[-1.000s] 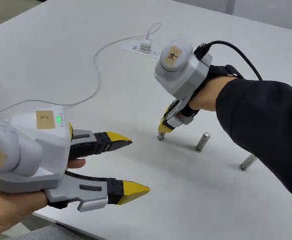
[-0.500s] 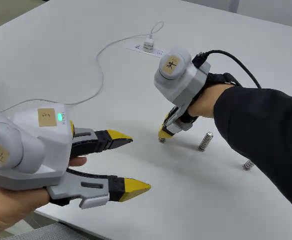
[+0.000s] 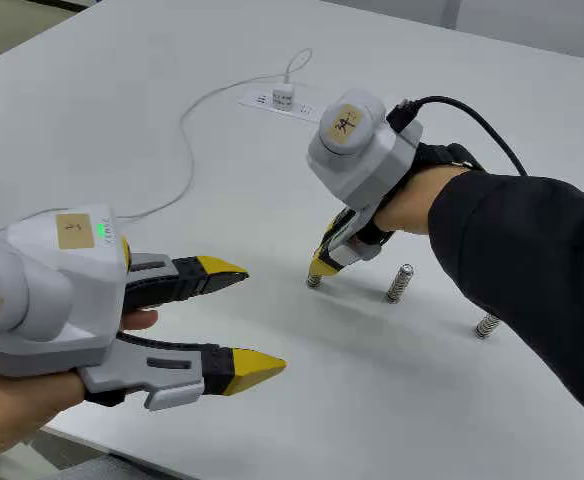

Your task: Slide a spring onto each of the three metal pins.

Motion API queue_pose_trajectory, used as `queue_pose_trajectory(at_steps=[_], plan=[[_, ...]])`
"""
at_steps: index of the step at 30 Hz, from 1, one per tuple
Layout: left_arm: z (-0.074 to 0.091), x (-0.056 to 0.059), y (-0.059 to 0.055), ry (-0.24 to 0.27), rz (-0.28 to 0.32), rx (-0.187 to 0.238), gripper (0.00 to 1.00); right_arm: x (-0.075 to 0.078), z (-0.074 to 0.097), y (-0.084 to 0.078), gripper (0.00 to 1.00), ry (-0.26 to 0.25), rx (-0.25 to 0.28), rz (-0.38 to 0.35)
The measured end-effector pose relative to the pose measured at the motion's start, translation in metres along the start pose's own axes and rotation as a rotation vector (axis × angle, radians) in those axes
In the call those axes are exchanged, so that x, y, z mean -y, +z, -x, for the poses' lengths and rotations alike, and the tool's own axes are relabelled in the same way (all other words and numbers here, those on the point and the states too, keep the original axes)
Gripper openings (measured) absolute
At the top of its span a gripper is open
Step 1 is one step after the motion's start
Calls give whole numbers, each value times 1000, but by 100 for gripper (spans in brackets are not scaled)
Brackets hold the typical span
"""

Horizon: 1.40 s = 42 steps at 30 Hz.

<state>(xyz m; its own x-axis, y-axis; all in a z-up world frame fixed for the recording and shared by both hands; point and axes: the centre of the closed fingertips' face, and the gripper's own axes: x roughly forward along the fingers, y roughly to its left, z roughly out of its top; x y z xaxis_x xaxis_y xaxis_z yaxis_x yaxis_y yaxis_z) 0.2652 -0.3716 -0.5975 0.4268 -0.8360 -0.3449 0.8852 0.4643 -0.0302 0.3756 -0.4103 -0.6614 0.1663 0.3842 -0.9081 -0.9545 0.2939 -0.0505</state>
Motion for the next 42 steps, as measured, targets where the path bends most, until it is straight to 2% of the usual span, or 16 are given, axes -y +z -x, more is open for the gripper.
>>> queue_pose_trajectory(at_steps=[8, 13, 19, 23, 33, 42], plan=[[1, -7, 0, 13, -5, -12, 55, 1, 28, 3, 20, -33, 86, -25], [2, -11, 1, 24, -3, -11, 56, -4, 44, -1, 21, -59, 136, -42], [2, -12, 5, 29, -8, -9, 56, -14, 66, -5, 22, -86, 228, -84], [3, -13, 8, 32, -10, -1, 57, -16, 80, -12, 22, -114, 271, -114], [8, -15, 13, 43, -9, 11, 58, -19, 114, -45, 24, -197, 372, -210], [8, -16, 11, 49, -1, 6, 60, -16, 137, -89, 27, -280, 438, -301]])
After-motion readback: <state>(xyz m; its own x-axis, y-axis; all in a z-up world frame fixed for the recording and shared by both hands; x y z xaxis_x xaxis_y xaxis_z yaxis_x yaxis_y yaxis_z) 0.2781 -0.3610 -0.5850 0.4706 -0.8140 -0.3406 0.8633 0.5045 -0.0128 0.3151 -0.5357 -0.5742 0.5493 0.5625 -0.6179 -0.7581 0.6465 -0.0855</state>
